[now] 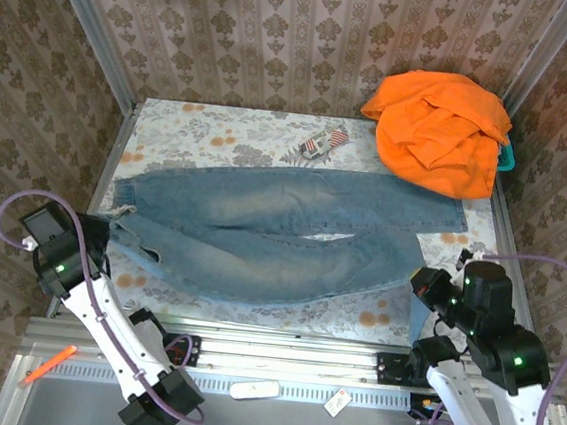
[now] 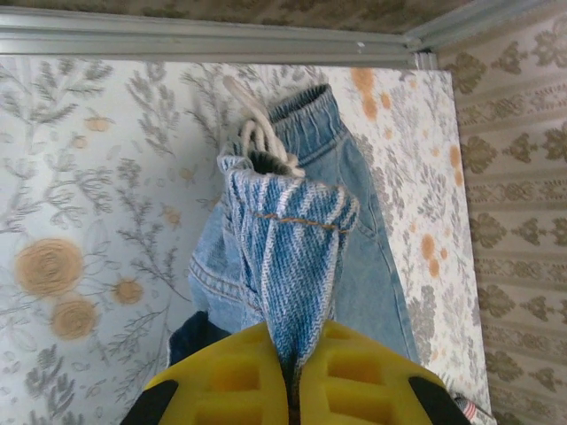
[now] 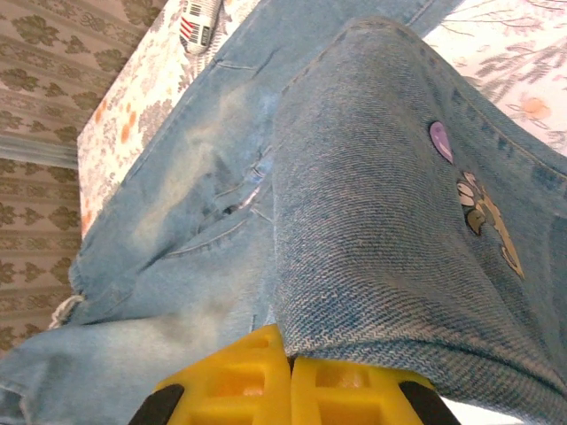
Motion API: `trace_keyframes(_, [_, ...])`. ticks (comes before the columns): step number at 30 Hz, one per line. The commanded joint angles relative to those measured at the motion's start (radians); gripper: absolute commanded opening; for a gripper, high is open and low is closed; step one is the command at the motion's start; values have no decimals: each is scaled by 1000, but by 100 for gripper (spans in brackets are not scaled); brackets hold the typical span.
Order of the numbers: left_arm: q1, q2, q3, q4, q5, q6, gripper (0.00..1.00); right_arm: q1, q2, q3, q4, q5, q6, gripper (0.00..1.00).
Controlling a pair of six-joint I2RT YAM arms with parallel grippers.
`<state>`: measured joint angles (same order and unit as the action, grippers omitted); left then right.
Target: Fold and stack the trousers
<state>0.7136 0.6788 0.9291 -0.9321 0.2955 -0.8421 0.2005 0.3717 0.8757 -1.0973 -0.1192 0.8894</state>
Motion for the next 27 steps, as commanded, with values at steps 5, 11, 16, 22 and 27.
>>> trace_keyframes(5, [73,17,62,27,81,15,0,-4,-62,99,-157,84,-76,0])
trace_keyframes(11, [72,130,16,246,120,-75,0,-5,118,-29,116,30,-66,0])
trace_keyframes(16, [-54,314,116,327,-2,-56,0,-16,450,-37,378,113,-124,0])
trace_keyframes(22, [-154,583,233,433,-97,-44,0,-110,831,60,554,166,-163,0])
trace_keyframes(27, [-210,771,351,463,-157,-18,0,-128,1114,251,594,196,-219,0])
